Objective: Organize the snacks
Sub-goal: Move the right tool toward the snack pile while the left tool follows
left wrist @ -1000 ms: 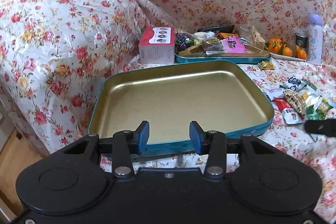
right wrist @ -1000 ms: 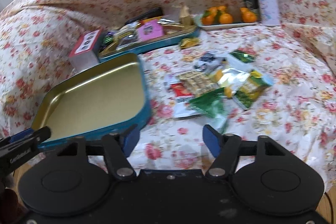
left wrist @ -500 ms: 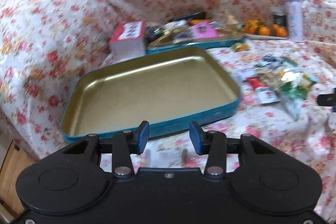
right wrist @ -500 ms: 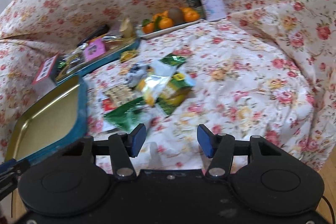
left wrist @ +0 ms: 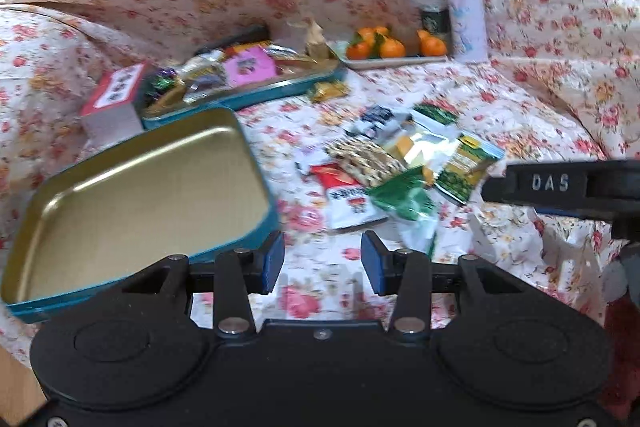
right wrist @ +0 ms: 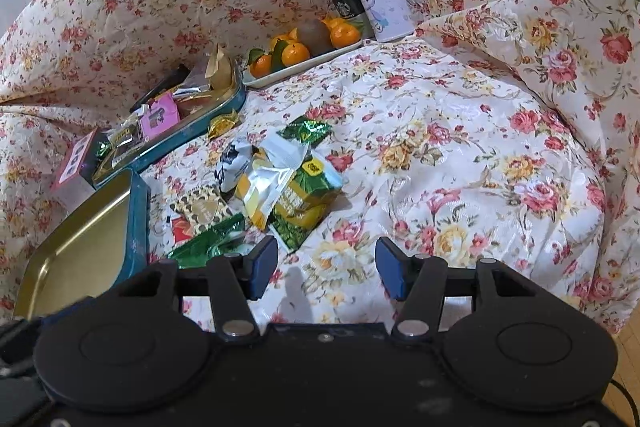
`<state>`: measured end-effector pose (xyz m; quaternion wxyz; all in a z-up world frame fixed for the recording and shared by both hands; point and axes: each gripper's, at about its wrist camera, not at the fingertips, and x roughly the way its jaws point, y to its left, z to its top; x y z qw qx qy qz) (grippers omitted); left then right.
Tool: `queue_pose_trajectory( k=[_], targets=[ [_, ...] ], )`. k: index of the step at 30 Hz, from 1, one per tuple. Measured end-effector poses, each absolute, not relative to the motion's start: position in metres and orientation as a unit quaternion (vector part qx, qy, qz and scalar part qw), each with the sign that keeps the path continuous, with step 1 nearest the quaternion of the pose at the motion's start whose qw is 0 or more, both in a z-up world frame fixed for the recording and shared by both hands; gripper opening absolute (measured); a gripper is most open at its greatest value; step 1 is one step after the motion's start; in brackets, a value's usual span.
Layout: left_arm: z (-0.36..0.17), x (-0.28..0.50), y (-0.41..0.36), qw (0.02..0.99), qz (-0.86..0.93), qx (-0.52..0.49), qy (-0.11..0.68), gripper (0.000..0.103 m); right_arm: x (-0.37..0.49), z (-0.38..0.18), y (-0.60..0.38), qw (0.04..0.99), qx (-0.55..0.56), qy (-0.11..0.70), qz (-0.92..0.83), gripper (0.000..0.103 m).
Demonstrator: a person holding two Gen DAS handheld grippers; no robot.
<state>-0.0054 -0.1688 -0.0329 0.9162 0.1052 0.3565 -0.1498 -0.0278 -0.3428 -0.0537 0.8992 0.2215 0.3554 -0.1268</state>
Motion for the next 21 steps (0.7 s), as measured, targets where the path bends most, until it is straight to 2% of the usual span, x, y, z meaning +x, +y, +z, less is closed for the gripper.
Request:
queue_pose_trajectory(
  k=[12,21],
  targets=[
    [-0.059,0.013,-0.183,0.9,-0.13,0.097,0.404,0.052,0.015,-0.055,-0.341,0.905,0.221,0.355,-0.079,0.058],
    [-0.062,0.016,-0.189,0.899,-0.133,0.112,0.403,0.052,0.031,-0.067,-0.337,0.902,0.202,0.374,-0.07,0.058]
  ],
)
